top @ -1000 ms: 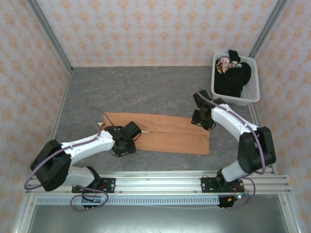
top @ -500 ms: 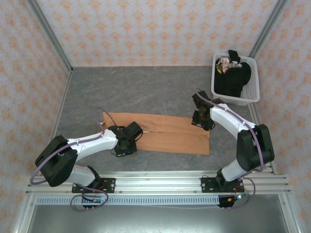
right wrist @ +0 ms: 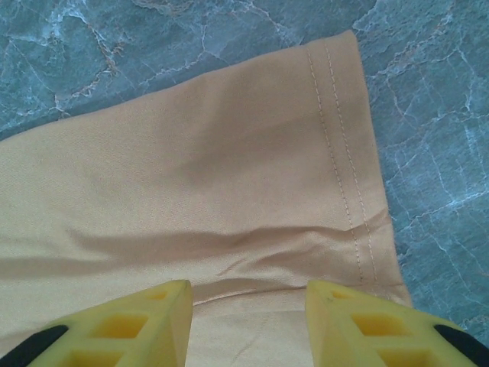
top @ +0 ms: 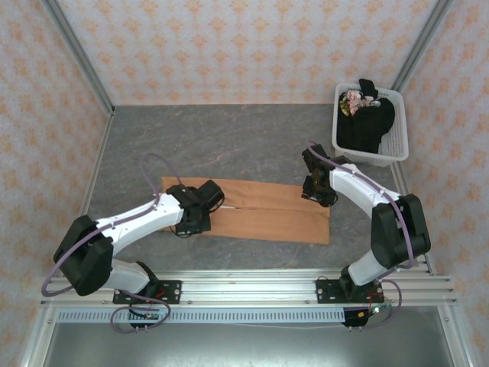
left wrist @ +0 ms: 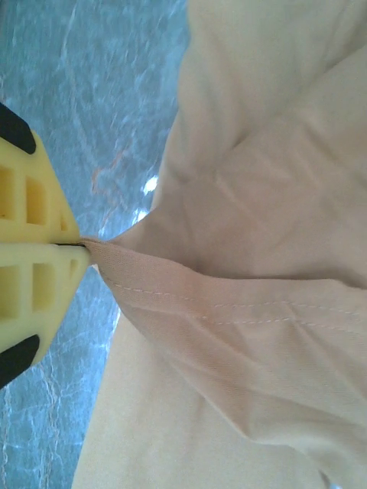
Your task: Fold and stack the t-shirts
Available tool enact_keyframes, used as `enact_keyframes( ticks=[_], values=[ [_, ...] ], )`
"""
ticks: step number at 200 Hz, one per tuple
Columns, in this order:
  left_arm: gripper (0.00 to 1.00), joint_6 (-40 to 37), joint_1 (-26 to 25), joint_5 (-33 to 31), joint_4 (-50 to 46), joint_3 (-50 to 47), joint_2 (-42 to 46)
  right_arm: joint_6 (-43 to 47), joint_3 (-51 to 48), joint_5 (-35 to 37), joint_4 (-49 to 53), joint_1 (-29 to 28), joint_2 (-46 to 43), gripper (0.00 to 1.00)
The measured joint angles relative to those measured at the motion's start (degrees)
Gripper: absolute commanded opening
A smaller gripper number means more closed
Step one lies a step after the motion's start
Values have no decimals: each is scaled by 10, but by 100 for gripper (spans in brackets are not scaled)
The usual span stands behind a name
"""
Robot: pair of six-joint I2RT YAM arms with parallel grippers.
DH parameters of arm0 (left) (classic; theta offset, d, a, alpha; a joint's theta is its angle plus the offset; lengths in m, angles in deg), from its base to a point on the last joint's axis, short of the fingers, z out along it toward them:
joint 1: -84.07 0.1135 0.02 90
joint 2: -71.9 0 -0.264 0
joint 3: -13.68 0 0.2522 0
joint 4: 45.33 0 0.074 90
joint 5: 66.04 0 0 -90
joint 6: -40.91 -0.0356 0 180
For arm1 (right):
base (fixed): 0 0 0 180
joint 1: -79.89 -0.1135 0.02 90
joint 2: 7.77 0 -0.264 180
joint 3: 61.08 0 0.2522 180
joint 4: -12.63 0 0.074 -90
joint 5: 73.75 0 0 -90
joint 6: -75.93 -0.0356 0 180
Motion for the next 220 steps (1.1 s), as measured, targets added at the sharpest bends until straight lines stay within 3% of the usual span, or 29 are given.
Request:
enact_keyframes(
  ticks=[87,182,201,220],
  values=[
    [0,-123,73,-49,-58,100,-83,0,-6,0,-3,0,0,43],
    [0,-209,153,-106,-44,112,-191,-7,-24,0,-5,0,0,43],
    [22,-212,161,-113,-28,112,-208,-9,-28,0,-6,0,0,43],
    [33,-212,165,-123,-21,120,-227,-11,-31,0,-6,1,-2,43]
  ],
)
